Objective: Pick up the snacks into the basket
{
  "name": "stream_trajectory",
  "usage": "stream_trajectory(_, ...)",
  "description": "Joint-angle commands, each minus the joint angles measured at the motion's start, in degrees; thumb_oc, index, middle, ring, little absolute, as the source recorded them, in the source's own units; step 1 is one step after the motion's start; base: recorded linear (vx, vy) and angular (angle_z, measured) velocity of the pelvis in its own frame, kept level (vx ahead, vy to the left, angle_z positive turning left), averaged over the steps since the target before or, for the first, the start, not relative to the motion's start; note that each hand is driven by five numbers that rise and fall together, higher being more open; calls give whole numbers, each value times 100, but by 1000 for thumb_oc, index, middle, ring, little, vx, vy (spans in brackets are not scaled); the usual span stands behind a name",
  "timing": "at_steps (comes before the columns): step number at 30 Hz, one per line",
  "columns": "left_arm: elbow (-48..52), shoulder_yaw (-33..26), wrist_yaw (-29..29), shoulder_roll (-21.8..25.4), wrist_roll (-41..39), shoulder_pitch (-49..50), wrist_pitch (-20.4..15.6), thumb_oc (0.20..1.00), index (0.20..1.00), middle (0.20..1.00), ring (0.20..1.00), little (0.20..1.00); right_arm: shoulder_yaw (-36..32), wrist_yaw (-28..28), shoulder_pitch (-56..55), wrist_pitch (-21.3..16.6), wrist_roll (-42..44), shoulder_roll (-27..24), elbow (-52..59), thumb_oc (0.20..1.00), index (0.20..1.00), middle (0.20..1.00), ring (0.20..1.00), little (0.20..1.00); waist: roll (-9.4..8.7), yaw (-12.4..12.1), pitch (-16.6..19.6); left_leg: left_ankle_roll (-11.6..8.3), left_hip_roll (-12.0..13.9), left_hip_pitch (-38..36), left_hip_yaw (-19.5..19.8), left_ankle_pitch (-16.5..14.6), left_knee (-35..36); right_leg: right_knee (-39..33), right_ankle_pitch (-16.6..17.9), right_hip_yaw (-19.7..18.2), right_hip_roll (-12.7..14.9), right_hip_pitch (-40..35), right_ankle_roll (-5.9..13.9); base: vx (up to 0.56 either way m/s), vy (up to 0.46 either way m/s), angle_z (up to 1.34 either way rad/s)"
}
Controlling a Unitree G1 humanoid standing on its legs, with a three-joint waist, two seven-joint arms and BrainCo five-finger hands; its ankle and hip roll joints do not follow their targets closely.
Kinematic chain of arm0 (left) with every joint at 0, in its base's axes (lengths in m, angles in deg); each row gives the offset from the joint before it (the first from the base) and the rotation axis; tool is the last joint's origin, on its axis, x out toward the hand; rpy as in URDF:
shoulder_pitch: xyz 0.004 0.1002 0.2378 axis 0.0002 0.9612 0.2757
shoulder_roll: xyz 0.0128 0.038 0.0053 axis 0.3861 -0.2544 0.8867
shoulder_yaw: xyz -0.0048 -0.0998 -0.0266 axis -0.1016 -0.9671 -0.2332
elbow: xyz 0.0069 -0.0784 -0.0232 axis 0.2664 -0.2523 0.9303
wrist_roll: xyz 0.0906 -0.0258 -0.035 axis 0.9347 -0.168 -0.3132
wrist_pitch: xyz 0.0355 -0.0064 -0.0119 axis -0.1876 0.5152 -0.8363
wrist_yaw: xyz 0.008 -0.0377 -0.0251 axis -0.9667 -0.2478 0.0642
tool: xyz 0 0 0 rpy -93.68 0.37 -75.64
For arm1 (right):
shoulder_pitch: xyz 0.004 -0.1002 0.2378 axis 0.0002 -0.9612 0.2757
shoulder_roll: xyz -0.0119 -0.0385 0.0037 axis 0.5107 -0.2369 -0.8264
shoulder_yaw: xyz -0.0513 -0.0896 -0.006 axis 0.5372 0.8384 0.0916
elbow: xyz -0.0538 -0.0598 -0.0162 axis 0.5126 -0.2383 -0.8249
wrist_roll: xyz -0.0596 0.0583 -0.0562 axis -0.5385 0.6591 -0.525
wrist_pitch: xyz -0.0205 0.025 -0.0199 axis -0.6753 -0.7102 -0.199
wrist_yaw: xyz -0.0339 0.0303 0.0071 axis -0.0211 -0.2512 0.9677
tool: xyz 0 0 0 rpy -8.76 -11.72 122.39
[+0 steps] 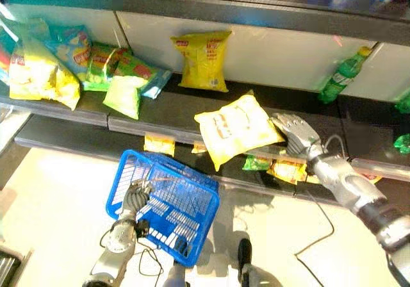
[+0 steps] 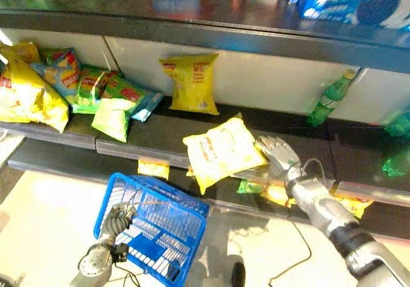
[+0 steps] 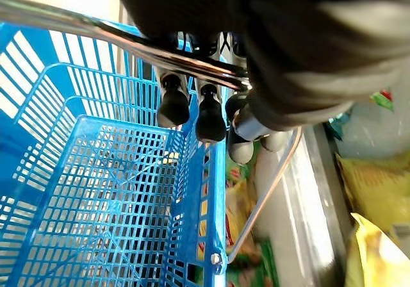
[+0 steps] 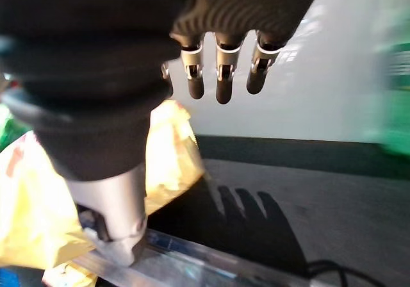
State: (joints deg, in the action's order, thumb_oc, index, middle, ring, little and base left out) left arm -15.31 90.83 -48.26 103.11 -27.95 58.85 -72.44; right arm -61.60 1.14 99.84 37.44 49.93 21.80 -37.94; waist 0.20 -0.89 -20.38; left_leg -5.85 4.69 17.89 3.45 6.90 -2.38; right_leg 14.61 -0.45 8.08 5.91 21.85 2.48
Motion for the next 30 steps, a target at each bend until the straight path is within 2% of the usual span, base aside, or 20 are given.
stream_trajectory(1,1045,-244,-266,403,-374,-372,-716,200,200,200,200,200,225,-235,557,208,-57,155,-87,1000,1000,1000,1000,1000,-294,-64,173,23,-31,281,15,-478,-487,-22,-404,-296,286,-17,509,-37,-38,8)
stream_trajectory(10,1171,-4,-237,357,-487,-526,-766,200,200,200,200,200,797,-243,1517,369,-23,575,-817,1000,1000,1000,1000,1000,-241,-228,-105,31,-88,455,56,-443,-530,64,-389,-297,331,204,485,-27,-8,8)
stream_trajectory(18,1303,84,-156,328,-589,-509,-803,200,200,200,200,200,898,-300,1842,482,83,880,-1349,1000,1000,1000,1000,1000,-175,-296,-276,30,-141,544,62,-398,-524,92,-335,-316,374,319,479,-19,6,1)
stream_trajectory(19,1306,107,-149,325,-590,-515,-796,200,200,200,200,200,910,-289,1855,499,101,917,-1400,420,420,420,420,420,-168,-303,-294,29,-145,546,64,-393,-522,98,-335,-319,378,325,480,-26,14,3)
stream_trajectory(20,1311,129,-137,312,-580,-507,-792,200,200,200,200,200,921,-277,1863,511,108,947,-1457,200,200,200,200,200,-164,-308,-314,32,-151,551,67,-391,-527,105,-332,-313,386,323,477,0,0,0)
stream_trajectory(30,1233,136,-147,266,-573,-487,-769,200,200,200,200,200,820,-270,1574,528,134,1089,-1386,200,200,200,200,200,-144,-334,-397,40,-197,562,102,-406,-577,120,-322,-300,445,296,482,-2,1,1)
